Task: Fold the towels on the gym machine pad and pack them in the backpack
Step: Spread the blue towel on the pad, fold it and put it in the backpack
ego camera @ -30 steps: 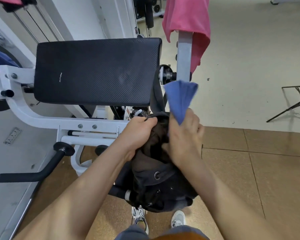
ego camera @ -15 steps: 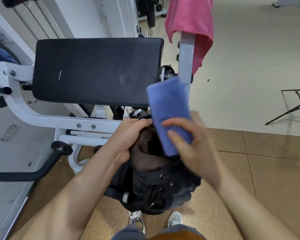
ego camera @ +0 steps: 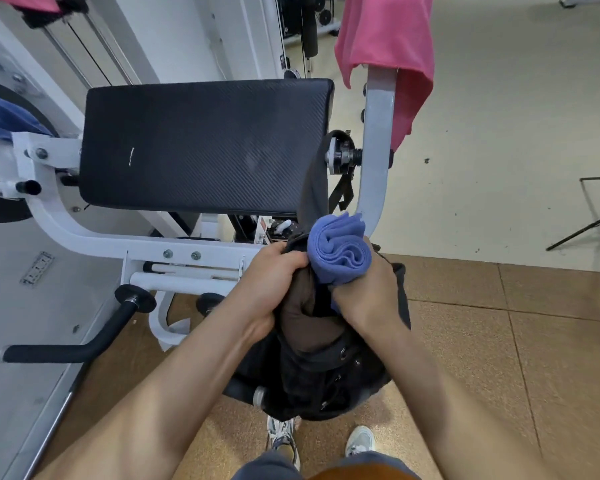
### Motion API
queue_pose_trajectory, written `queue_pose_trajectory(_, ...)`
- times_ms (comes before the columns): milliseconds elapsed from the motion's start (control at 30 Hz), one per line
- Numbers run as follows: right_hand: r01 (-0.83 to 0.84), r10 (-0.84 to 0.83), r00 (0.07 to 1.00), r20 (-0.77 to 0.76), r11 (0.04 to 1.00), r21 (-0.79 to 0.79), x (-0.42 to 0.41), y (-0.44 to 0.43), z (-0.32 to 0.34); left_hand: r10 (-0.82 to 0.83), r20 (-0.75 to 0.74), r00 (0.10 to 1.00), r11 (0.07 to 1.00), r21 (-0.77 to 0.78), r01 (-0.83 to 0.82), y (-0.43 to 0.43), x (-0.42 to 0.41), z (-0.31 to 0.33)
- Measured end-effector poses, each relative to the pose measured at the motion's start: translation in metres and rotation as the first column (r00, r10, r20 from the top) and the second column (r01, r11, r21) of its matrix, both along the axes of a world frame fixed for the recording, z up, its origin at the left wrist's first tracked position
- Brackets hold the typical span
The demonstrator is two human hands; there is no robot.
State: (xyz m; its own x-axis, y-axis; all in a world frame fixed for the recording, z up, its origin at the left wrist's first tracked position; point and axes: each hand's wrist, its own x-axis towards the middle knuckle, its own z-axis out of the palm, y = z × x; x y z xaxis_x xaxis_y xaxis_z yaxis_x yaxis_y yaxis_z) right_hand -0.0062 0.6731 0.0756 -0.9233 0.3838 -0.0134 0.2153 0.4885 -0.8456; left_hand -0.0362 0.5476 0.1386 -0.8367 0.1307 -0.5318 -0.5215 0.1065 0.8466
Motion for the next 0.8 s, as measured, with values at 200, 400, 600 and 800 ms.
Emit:
queue_pose_trajectory(200, -0.312, 0.325, 0.945, -0.012, 0.894, -0.323, 0.020, -0.008, -0.006, 0.149, -0.022, 0.989, 0.989, -0.014, -0.149, -0.011, -0.014, 0.000)
queue_pose_trajectory(400, -0.577, 0.525, 0.788, 0.321, 0.812, 0.087, 0.017, 0.004, -0.029, 0.047, -0.067, 0.997, 0.992, -0.113, -0.054, -0.014, -0.016, -0.014)
queue_pose_trajectory(600, -0.550, 0.519, 0.698, 0.494, 0.830, -0.096, 0.025, 0.040, 0.014, 0.093, -0.068, 0.993, 0.988, -0.117, -0.100, -0.020, -0.016, -0.015)
queue_pose_trajectory(800, -0.443, 0.434, 0.873, 0.221, 0.896, -0.008, 0.018, 0.005, 0.035, 0.087, -0.103, 0.991, 0.990, -0.102, -0.098, -0.019, -0.017, -0.011)
